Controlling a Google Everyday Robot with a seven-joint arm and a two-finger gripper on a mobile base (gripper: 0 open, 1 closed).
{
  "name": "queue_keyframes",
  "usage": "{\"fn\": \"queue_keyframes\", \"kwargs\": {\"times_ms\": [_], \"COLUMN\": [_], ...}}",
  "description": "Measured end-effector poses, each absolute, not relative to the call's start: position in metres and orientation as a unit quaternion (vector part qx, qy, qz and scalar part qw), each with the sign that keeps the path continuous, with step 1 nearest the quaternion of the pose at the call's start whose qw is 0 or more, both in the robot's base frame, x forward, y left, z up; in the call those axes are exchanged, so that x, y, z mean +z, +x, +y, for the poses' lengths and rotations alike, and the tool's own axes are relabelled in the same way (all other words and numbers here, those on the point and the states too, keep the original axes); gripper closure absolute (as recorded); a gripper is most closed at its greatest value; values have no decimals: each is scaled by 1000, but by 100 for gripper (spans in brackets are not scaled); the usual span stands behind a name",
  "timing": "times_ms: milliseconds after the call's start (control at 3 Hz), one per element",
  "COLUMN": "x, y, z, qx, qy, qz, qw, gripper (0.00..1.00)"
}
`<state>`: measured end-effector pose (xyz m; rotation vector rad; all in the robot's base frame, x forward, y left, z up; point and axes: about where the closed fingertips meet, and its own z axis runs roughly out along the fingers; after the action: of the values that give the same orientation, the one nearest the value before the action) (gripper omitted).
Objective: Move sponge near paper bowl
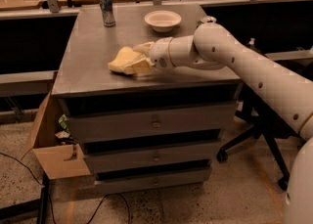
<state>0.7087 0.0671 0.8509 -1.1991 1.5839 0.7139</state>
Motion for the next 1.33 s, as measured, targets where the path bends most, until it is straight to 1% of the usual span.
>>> {"fn": "queue_keyframes", "kwargs": {"times_ms": [333,667,1000,1333], "x": [876,890,890,882], "y": [736,764,789,809], "z": [45,19,-5,-23], "qx": [254,208,173,152], "qy": [-458,-418,-373,-341], "qz": [661,676,697,715], "qw": [537,571,588,591], "gripper": [100,100,100,82]}}
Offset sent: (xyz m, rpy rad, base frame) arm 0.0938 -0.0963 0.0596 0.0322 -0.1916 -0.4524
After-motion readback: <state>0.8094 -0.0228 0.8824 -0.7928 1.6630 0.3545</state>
